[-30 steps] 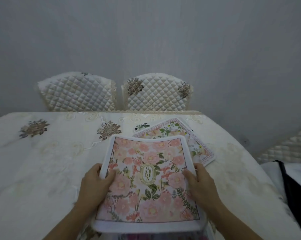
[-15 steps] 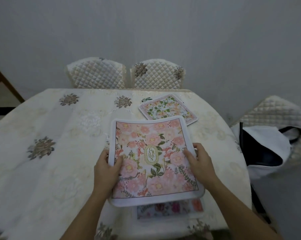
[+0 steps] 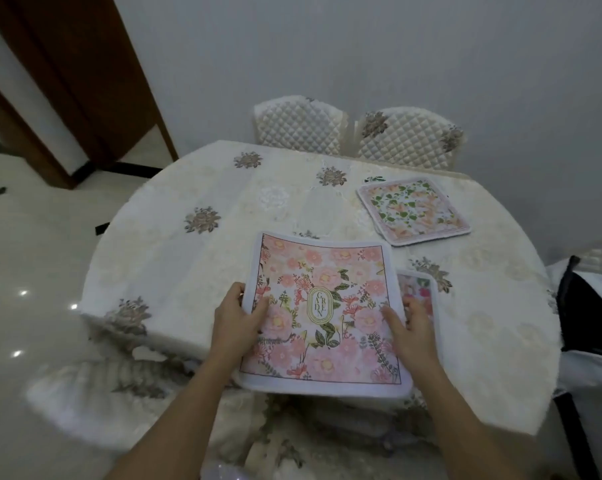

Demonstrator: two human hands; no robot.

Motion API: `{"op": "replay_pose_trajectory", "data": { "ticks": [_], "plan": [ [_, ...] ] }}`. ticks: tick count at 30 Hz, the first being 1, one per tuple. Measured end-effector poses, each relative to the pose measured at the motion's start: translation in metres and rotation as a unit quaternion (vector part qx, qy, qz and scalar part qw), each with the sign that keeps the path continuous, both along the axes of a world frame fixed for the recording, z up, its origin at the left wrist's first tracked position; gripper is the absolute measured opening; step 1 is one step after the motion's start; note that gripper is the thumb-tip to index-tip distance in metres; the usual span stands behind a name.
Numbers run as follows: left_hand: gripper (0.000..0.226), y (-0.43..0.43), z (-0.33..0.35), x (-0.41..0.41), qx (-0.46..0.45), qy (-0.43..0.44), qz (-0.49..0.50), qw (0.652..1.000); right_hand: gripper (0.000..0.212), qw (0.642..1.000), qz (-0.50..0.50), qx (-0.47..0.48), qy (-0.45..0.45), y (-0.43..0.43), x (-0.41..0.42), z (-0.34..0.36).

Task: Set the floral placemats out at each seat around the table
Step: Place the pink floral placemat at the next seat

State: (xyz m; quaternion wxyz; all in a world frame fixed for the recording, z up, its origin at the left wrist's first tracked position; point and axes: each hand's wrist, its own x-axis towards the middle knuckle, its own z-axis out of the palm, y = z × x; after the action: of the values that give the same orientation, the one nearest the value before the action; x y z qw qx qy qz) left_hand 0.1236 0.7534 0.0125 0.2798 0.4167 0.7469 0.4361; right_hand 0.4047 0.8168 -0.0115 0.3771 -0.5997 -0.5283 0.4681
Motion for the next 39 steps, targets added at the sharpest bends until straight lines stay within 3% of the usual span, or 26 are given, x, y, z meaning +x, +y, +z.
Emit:
{"op": "replay_pose_trajectory", "data": {
  "ticks": [12, 28, 39],
  "plan": [
    [0.017, -0.031, -0.019, -0.091, -0.010, 0.014, 0.056, 0.998, 0.017, 0.999, 0.039, -0.013, -0.024, -0.010, -0.098, -0.008],
    [0.018, 0.057, -0.064, -0.267, -0.056, -0.034, -0.091, 0.994, 0.012, 0.990, -0.118, -0.038, -0.068, -0.003, -0.265, -0.048],
    [0.019, 0.100, -0.089, -0.306, -0.069, -0.030, -0.098, 0.992, 0.024, 0.985, -0.121, -0.052, -0.112, 0.041, -0.298, -0.066]
  ]
}}
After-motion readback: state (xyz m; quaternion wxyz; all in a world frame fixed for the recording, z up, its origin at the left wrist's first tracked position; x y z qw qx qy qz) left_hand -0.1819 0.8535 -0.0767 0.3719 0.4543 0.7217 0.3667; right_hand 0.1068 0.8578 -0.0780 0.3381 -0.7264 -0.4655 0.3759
